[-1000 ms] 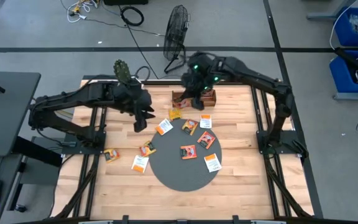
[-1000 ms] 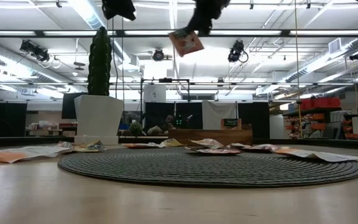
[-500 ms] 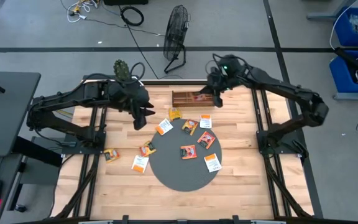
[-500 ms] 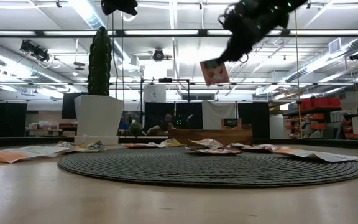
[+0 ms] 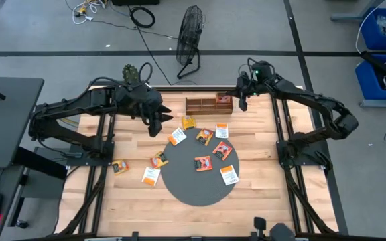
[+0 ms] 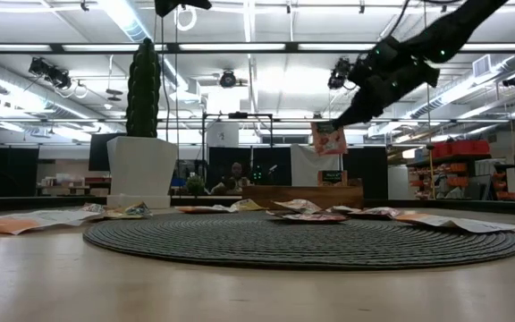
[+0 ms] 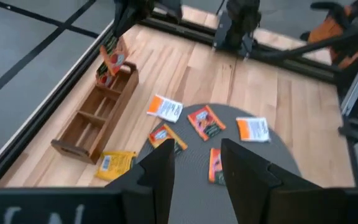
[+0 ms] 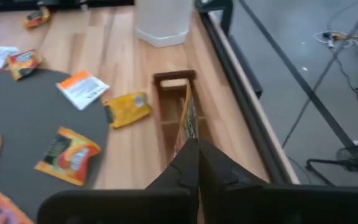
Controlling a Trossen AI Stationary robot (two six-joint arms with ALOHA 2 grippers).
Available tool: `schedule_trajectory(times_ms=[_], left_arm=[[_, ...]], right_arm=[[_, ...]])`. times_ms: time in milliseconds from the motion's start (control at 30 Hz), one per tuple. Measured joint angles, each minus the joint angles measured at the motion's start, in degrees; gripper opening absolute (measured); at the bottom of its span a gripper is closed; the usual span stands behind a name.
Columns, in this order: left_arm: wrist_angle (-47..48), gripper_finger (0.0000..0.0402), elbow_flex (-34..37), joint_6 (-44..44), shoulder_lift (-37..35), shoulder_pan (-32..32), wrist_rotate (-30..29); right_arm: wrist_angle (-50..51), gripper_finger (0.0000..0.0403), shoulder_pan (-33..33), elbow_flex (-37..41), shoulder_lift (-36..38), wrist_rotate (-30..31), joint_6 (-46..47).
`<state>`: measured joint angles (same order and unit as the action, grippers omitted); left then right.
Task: Pick & Place Tea
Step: Put the yellow tea bag into the right section of the wooden organizer
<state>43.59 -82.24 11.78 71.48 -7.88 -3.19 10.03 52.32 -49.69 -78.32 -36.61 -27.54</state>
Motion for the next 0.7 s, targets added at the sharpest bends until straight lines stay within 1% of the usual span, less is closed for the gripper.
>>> schedule_trajectory(times_ms=[167,300,467,700], left_arm=[[-1.48,0.0135,0.00,1.08,0.04,0.00,0.00],[-3.83,0.0135,0.07,1.06,0.50,0.02,-0.01],[-6.03,0.0135,0.07,1.10,0.62,0.02,0.01],[-6.27,0.0135,0.07,1.41,0.63,0.02,-0.01]], right_arm=[[-3.57,0.0000,2.95,3.19,-1.65,-2.56,-2.23],[-6.70,0.0000,3.16,3.89,-5.40,-2.51,-3.78],[-11.38,0.0000,3.44,3.87,-9.71,-2.00,-2.96],[-11.89,0.0000,4.29,3.86,-12.79,-2.00,-2.39]])
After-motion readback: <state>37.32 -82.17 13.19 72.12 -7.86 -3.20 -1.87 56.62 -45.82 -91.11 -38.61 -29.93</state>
